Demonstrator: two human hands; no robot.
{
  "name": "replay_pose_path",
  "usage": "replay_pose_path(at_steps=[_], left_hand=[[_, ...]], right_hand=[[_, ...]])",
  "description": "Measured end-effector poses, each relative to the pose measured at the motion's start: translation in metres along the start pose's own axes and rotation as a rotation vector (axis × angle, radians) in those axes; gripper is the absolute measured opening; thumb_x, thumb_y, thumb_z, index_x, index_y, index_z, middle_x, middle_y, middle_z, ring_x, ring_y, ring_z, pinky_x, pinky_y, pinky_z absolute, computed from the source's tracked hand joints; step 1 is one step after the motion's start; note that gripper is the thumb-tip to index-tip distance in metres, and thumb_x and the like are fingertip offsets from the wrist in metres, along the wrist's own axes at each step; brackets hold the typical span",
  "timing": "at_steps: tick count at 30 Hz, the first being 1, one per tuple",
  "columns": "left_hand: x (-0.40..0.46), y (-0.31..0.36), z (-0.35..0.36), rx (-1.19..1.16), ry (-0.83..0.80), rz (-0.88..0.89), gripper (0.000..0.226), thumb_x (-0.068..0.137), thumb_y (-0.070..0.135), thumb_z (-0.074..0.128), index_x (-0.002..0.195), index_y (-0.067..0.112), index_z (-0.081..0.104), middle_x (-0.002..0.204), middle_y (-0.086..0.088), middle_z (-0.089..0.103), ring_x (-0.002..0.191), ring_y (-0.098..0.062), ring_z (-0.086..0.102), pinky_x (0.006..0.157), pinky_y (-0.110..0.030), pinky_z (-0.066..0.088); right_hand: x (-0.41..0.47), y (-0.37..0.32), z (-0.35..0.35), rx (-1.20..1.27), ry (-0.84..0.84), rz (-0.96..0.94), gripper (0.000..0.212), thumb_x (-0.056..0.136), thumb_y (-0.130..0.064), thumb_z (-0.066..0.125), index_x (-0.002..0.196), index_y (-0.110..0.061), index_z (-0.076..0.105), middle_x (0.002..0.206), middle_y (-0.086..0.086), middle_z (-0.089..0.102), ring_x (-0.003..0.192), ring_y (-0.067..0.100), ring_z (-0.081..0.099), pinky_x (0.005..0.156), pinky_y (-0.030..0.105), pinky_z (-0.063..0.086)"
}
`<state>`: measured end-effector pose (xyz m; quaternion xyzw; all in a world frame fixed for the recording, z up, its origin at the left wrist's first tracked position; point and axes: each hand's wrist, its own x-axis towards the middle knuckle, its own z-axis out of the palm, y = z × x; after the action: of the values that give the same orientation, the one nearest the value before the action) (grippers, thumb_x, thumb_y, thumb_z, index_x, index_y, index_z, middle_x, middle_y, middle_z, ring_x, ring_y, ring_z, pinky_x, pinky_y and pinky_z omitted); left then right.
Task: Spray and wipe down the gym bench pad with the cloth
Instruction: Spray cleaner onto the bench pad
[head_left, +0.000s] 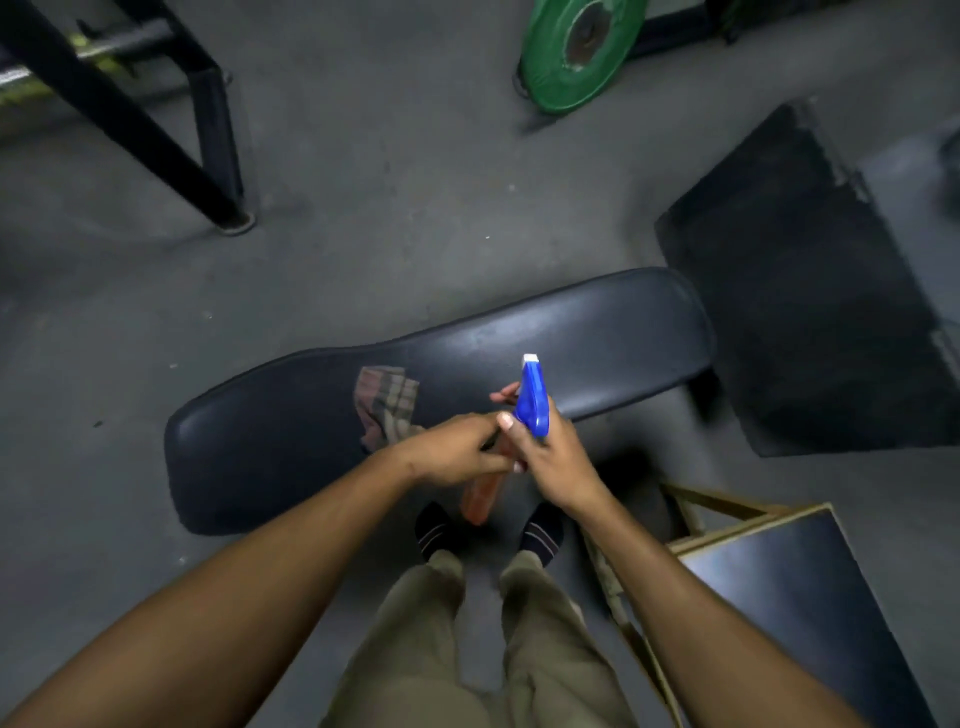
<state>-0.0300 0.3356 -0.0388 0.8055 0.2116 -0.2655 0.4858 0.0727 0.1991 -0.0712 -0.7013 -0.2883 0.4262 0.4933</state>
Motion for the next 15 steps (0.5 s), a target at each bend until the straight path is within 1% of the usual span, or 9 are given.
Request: replay_pose_path(at_steps=[2,5,6,8,10,11,12,13,15], left_hand=[[0.01,0.019,0.011,0.023,-0.016,0.029,0.046,0.096,0.03,0.072,0.138,0.017,0.06,0.132,0.004,0.065,0.119,-0.006,0.058,0.089,-0.018,0.04],[0.024,0.039,0.027,0.018,-0.041,0.06,0.044,0.097,0.029,0.071,0.138,0.018,0.059,0.136,0.002,0.066,0.121,-0.009,0.061,0.094,-0.019,0.043],[0.027,0.042,0.031,0.023,-0.048,0.068,0.042,0.097,0.026,0.071,0.137,0.018,0.061,0.135,0.002,0.067,0.122,-0.009,0.062,0.097,-0.02,0.045],[0.032,0.046,0.037,0.033,-0.053,0.082,0.04,0.095,0.024,0.071,0.134,0.02,0.065,0.132,0.002,0.069,0.122,-0.011,0.064,0.103,-0.028,0.049],[0.037,0.045,0.041,0.04,-0.037,0.093,0.04,0.092,0.03,0.069,0.132,0.024,0.066,0.127,0.005,0.072,0.118,-0.008,0.067,0.103,-0.033,0.052],[0.039,0.044,0.041,0.027,-0.017,0.102,0.044,0.09,0.035,0.067,0.134,0.026,0.066,0.126,0.008,0.073,0.118,-0.005,0.067,0.104,-0.032,0.052],[0.042,0.043,0.039,0.01,-0.001,0.114,0.049,0.089,0.04,0.066,0.136,0.029,0.064,0.127,0.011,0.073,0.12,-0.001,0.066,0.106,-0.029,0.051],[0.045,0.041,0.037,0.0,0.007,0.122,0.051,0.089,0.043,0.067,0.137,0.03,0.064,0.129,0.013,0.072,0.122,0.001,0.064,0.108,-0.027,0.049],[0.052,0.034,0.029,0.006,0.013,0.122,0.046,0.091,0.045,0.072,0.134,0.028,0.067,0.13,0.013,0.072,0.125,-0.001,0.062,0.111,-0.029,0.047]], right_hand=[[-0.013,0.008,-0.018,0.066,0.1,0.017,0.033,0.094,-0.05,0.06,0.118,-0.028,0.059,0.12,-0.006,0.073,0.112,0.007,0.069,0.098,0.035,0.055],[-0.028,0.018,-0.036,0.141,0.198,0.04,0.033,0.092,-0.05,0.063,0.117,-0.029,0.059,0.118,-0.006,0.075,0.113,0.01,0.07,0.097,0.036,0.056],[-0.033,0.019,-0.039,0.14,0.214,0.041,0.033,0.093,-0.05,0.063,0.117,-0.029,0.059,0.118,-0.006,0.075,0.113,0.01,0.07,0.097,0.033,0.056],[-0.04,0.021,-0.042,0.119,0.244,0.042,0.036,0.094,-0.048,0.062,0.12,-0.023,0.058,0.119,-0.01,0.075,0.112,0.006,0.069,0.095,0.025,0.053],[-0.045,0.022,-0.041,0.09,0.301,0.041,0.045,0.093,-0.051,0.06,0.122,-0.017,0.059,0.115,-0.02,0.074,0.109,-0.001,0.068,0.094,0.02,0.051],[-0.047,0.023,-0.039,0.084,0.353,0.048,0.05,0.092,-0.054,0.059,0.123,-0.015,0.06,0.111,-0.025,0.073,0.106,-0.003,0.068,0.093,0.019,0.051],[-0.048,0.024,-0.037,0.101,0.424,0.058,0.052,0.091,-0.055,0.059,0.123,-0.014,0.061,0.107,-0.024,0.073,0.102,-0.004,0.069,0.092,0.02,0.052],[-0.048,0.026,-0.035,0.126,0.519,0.069,0.051,0.091,-0.054,0.06,0.122,-0.014,0.06,0.104,-0.018,0.074,0.099,-0.002,0.07,0.09,0.021,0.052],[-0.045,0.031,-0.032,0.179,0.731,0.08,0.048,0.091,-0.053,0.06,0.119,-0.014,0.058,0.102,-0.002,0.076,0.096,0.005,0.071,0.088,0.025,0.053]])
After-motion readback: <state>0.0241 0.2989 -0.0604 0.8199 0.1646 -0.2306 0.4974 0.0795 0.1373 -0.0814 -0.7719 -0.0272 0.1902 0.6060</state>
